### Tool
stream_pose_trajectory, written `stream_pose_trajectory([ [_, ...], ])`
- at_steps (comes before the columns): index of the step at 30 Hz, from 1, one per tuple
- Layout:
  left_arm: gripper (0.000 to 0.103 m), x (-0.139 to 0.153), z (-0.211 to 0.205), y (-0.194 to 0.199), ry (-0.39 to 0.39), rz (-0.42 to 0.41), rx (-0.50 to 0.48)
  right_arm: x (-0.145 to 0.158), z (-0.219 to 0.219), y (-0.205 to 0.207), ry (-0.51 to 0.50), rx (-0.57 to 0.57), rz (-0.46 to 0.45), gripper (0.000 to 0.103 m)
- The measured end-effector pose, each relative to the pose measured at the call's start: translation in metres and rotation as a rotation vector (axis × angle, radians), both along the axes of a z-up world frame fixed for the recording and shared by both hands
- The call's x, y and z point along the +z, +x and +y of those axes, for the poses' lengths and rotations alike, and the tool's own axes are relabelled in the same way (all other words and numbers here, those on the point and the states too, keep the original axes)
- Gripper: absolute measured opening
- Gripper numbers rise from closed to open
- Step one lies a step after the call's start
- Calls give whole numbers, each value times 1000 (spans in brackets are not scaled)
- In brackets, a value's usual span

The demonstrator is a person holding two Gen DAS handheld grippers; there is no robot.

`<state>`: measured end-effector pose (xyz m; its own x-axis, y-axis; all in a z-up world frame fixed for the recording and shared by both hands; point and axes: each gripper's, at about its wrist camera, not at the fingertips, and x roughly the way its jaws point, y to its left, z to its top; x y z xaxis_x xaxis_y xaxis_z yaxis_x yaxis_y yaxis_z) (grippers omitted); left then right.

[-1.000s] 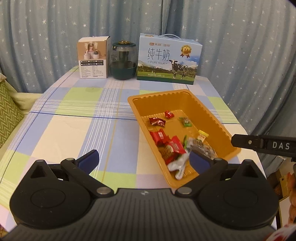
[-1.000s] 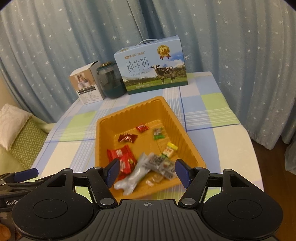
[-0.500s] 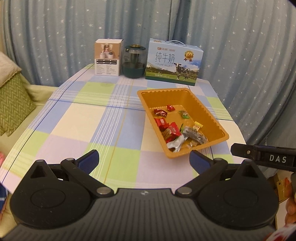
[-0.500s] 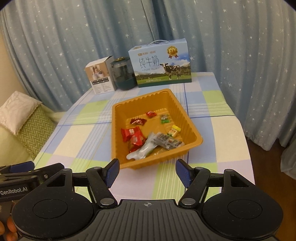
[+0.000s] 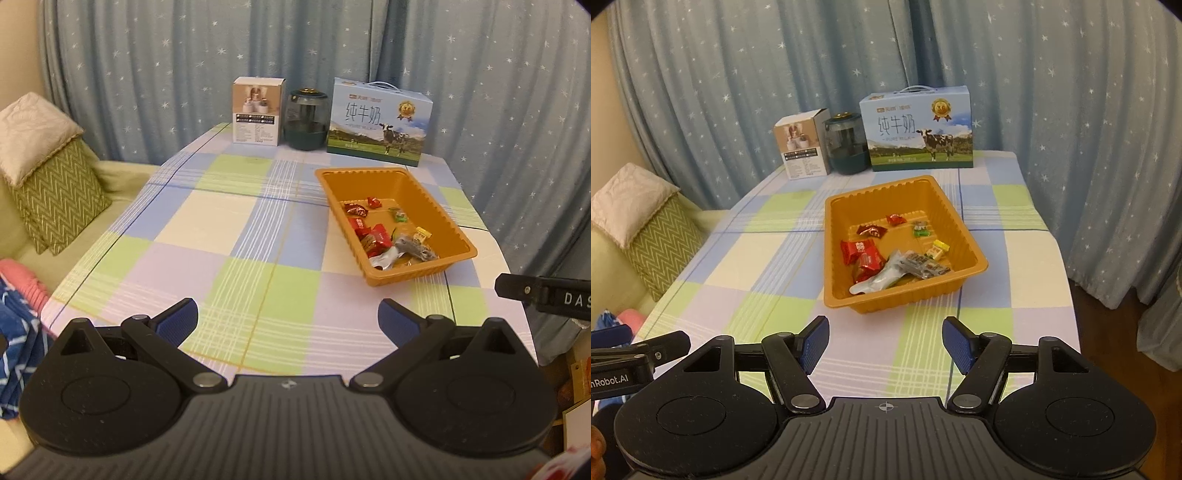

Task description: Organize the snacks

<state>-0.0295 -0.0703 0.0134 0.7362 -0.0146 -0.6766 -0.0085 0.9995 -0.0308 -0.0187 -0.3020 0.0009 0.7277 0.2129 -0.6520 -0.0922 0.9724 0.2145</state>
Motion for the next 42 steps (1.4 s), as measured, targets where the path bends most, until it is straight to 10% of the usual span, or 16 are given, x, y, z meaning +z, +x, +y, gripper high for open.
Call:
stream_pose_trajectory([
  [42, 103, 0, 4, -10, -28, 1, 18, -1, 16, -13, -36, 52, 9, 68],
])
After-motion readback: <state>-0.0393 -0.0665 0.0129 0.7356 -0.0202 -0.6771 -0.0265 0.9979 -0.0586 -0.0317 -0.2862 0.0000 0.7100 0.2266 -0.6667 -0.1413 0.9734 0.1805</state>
